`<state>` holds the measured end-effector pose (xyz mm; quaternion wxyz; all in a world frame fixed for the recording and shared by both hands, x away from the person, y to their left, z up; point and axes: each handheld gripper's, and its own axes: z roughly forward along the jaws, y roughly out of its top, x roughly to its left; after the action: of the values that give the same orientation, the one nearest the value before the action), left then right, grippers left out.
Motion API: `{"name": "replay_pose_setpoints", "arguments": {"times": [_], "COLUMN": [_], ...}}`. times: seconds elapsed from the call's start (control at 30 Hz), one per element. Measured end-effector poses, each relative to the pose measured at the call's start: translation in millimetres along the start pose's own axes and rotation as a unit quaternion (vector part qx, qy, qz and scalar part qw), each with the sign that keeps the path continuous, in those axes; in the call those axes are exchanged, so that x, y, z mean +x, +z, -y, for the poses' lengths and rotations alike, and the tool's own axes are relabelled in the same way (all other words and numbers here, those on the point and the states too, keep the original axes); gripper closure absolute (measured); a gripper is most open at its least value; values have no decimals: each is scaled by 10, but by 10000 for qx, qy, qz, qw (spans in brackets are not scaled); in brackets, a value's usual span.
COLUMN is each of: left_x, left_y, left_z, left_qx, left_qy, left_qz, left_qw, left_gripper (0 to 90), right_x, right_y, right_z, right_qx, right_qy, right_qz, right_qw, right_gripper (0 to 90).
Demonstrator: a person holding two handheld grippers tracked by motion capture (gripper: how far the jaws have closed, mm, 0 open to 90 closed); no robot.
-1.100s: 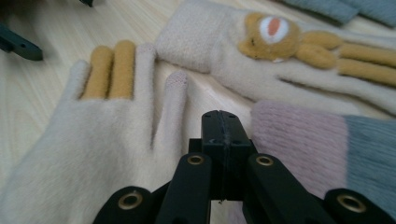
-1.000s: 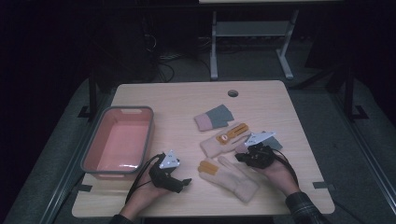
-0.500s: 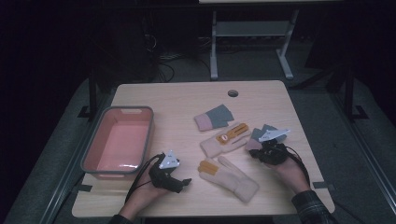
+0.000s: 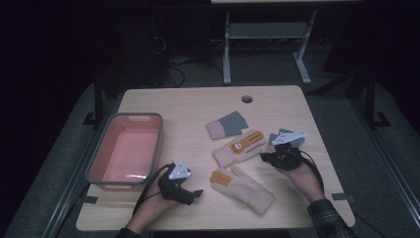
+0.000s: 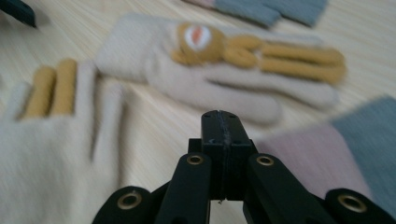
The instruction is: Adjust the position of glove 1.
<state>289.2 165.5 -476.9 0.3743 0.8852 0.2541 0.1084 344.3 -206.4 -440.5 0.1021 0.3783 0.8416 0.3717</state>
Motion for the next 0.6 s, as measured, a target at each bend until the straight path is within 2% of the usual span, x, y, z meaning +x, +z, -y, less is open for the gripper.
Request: {"name": "replay_pose_setpoints", "arguments": {"times": [0.1, 0.27, 0.33, 0.37, 0.43, 0.47, 0.53, 0.6], "left_x": [0, 2, 2, 1, 5, 5, 3, 3], "left_y": [2, 3, 1, 1, -2, -2, -2, -1], "left_z": [-1, -3, -3, -3, -4, -4, -4, -3], "left_qx": [-4, 5, 15, 13, 37, 37, 33, 33], "left_qy": [-3, 0, 1, 0, 23, 23, 11, 9], "left_qz": [0, 1, 1, 1, -4, -4, -4, -2], "left_qw": [10000, 10000, 10000, 10000, 10000, 10000, 10000, 10000], "left_gripper": [124, 124, 124, 125, 124, 125, 124, 124], "right_x": [74, 263, 308, 396, 473, 473, 561, 591], "right_y": [107, 325, 373, 465, 562, 562, 699, 774], "right_z": [-121, -359, -407, -493, -559, -559, -628, -657], "right_qx": [-72, -139, -144, -126, -79, -79, 47, 97], "right_qy": [-41, -240, -276, -339, -432, -432, -503, -525], "right_qz": [-138, -409, -443, -526, -599, -599, -603, -574], "right_qw": [9999, 9988, 9985, 9980, 9972, 9972, 9969, 9969], "right_gripper": [900, 900, 898, 864, 828, 828, 732, 700]}}
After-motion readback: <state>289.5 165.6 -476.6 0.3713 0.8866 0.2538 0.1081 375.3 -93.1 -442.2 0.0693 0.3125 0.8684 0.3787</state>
